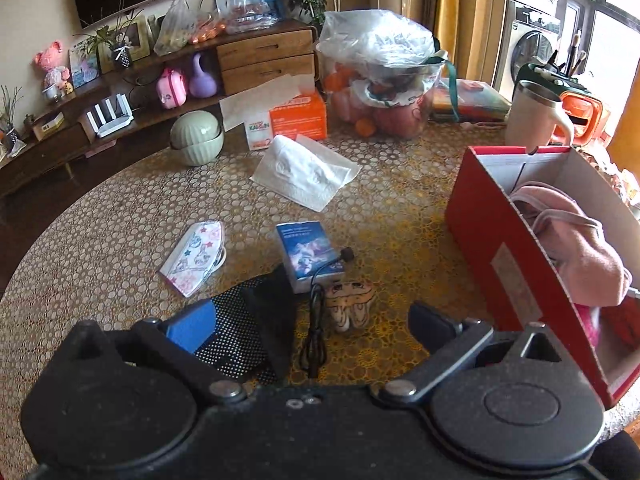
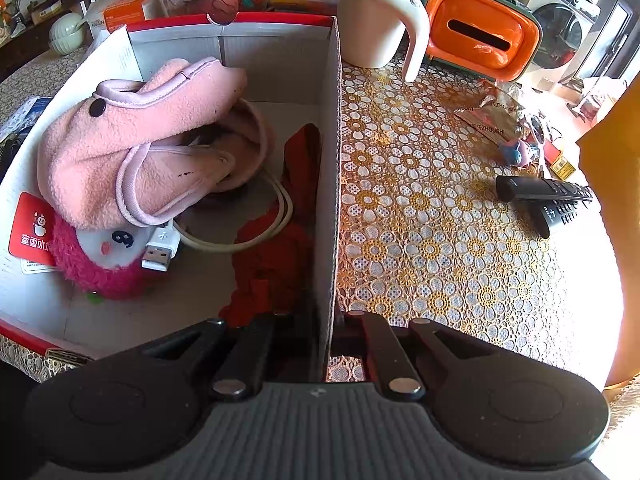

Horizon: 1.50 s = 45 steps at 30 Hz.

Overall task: Organize objects
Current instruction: 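Withdraw the left gripper and reach toward the black cable, then close the left gripper on the black cable and lift it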

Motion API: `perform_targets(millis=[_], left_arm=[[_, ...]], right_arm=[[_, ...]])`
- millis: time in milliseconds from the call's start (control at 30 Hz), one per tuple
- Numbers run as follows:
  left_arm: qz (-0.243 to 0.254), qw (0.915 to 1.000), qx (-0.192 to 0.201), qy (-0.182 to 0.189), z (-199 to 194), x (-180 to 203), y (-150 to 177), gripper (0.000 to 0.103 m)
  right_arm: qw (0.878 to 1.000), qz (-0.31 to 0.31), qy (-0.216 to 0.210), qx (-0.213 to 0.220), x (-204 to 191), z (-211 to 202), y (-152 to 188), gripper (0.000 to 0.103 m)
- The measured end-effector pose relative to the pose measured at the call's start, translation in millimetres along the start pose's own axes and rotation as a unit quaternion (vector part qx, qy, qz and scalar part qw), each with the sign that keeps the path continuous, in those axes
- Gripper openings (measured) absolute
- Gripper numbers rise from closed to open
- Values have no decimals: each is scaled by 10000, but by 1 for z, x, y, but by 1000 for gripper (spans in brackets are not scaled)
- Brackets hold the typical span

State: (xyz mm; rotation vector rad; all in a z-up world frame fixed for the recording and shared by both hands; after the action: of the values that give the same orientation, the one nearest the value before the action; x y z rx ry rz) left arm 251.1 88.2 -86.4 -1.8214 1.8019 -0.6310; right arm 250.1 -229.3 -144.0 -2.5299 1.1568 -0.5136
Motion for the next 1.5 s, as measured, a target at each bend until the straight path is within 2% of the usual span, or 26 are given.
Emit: perform_targets(millis=[167, 300, 433, 700, 867, 1133, 1400, 1500], left_arm=[[-88, 9998, -47, -153, 21, -12, 11, 102], [-110, 9998, -90, -115, 37, -14, 19, 102], [91, 9999, -117, -21, 48, -6, 27, 99], [472, 9984, -293, 91, 71, 7, 42, 79], [543, 9982, -233, 91, 76, 9, 40, 74], [501, 9981, -342, 95, 90, 7, 39, 49], [403, 9985, -264, 241, 88, 8, 38, 17], [325, 9987, -221, 330, 85, 8, 36, 13]], right_arm=[[10000, 10, -6, -14, 0, 1, 0, 5], [10000, 22, -11, -43, -1, 3, 0, 5], [10000, 22, -11, -73, -1, 6, -1, 5], [9999, 11, -25, -107, -1, 9, -1, 5], [9999, 2, -21, -125, -1, 10, -1, 5], [9999, -1, -26, -136, -1, 12, -1, 5], [9999, 21, -33, -152, -2, 15, -1, 5], [9999, 38, -34, -144, -1, 15, 0, 5]])
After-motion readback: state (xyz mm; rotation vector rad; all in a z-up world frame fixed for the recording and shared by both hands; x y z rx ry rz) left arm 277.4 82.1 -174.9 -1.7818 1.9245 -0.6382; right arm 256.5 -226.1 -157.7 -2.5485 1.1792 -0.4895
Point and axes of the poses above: each gripper's, at about its wrist camera, not at the fingertips, and z roughly the way its jaws point, x to its right, y to its underside, the point moved 7 cm from there along z, roughly the way its jaws point, and after that the axes turned 6 degrees about -z, right-handed, at the moved point
